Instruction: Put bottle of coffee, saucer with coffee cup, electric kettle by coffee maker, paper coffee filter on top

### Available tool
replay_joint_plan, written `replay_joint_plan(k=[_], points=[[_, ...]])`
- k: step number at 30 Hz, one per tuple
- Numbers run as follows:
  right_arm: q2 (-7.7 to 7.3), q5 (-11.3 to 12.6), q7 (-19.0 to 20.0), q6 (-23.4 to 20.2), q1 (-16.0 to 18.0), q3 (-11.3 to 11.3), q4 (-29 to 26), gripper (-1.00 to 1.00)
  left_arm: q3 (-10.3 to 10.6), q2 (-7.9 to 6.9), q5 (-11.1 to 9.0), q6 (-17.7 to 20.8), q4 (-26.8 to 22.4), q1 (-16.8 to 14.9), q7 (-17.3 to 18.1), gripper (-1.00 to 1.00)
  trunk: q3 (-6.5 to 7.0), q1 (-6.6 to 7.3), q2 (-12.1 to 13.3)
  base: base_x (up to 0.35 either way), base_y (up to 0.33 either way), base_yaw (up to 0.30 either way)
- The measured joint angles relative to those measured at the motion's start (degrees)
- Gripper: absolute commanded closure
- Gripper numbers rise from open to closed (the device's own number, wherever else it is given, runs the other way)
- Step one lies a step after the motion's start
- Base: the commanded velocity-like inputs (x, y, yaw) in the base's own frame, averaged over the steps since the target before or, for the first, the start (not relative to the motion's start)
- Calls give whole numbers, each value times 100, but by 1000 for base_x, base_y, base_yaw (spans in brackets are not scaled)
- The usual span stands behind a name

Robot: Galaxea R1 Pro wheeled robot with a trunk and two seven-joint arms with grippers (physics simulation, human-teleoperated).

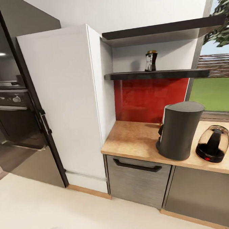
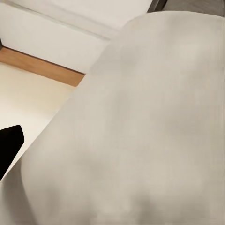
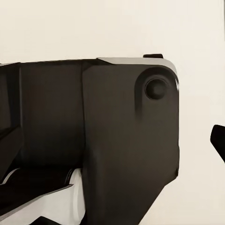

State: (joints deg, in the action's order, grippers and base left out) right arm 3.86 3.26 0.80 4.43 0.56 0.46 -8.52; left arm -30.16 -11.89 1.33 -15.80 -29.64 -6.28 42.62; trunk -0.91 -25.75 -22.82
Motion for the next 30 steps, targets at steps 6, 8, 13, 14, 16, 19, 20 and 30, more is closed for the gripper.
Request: replay_joint_plan(k=[6,8,13,14,16,19,20,30], points=[[0,0,0,0,0,-2,0,-100,3,-3,0,0,2,0,0,100,0,0,0,0,0,-265],[0,0,-3,0,0,-4,-1,-100,3,-6,-4,0,-1,0,0,100,0,0,0,0,0,-265],[0,0,-8,0,0,-6,-6,-100,3,-8,-7,0,-3,0,0,100,0,0,0,0,0,-265],[0,0,-8,0,0,-6,-7,-100,3,-8,-7,0,-3,0,0,100,0,0,0,0,0,-265],[0,0,-8,0,0,-12,-8,-100,3,-8,-7,0,-3,0,0,100,0,0,0,0,0,-265],[0,0,-8,0,0,-14,-9,-100,3,-8,-7,0,-2,0,0,100,0,0,0,0,0,-265],[0,0,-11,0,0,-16,-9,-100,3,-8,-7,0,-2,0,0,100,0,0,0,0,0,-255],[-2,21,-17,-13,0,-39,-26,-100,3,-8,-7,0,-3,0,0,100,0,0,0,0,0,-254]])
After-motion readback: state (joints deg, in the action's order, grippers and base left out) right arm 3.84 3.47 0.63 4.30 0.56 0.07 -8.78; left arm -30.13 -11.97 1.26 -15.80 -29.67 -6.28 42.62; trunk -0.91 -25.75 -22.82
